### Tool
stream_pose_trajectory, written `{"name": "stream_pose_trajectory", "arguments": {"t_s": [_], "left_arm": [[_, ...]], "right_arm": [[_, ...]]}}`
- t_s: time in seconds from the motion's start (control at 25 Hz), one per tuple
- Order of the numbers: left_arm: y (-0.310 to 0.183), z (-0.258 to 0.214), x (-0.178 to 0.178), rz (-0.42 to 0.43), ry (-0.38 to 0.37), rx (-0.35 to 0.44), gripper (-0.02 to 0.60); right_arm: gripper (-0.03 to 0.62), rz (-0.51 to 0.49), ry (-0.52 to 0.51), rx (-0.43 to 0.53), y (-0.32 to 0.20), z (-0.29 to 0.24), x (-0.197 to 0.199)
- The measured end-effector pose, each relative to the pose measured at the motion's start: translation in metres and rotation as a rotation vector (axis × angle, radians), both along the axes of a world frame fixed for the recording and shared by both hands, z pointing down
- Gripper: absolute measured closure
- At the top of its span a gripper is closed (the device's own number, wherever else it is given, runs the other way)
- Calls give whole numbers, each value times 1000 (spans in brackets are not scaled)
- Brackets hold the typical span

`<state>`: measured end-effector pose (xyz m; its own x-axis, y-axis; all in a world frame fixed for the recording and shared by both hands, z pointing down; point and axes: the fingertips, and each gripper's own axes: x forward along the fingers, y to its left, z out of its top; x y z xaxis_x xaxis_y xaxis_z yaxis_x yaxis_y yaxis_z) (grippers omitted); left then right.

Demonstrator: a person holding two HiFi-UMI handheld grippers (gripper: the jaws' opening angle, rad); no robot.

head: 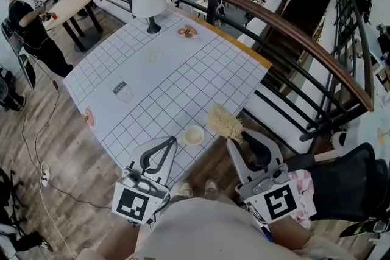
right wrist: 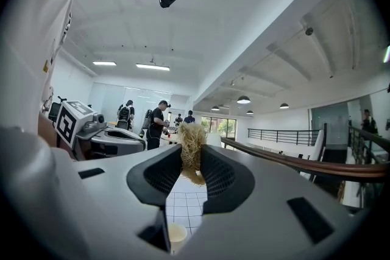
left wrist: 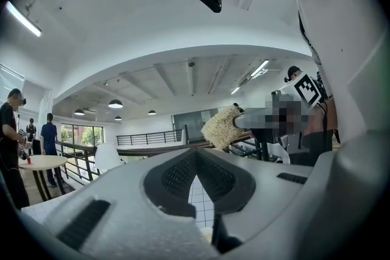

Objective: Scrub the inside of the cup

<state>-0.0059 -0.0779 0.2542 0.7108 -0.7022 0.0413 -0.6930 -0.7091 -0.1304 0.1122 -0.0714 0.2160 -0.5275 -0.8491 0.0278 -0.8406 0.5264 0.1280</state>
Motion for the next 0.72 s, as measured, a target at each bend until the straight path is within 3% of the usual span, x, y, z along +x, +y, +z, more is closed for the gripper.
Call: {"name": "stream_pose_trajectory", "arguments": {"t_s": [0.72], "left_arm": [[-3, 2, 3, -2, -12, -27, 568]], "right_arm": [[500, -45, 9, -55, -7, 6, -2]]}}
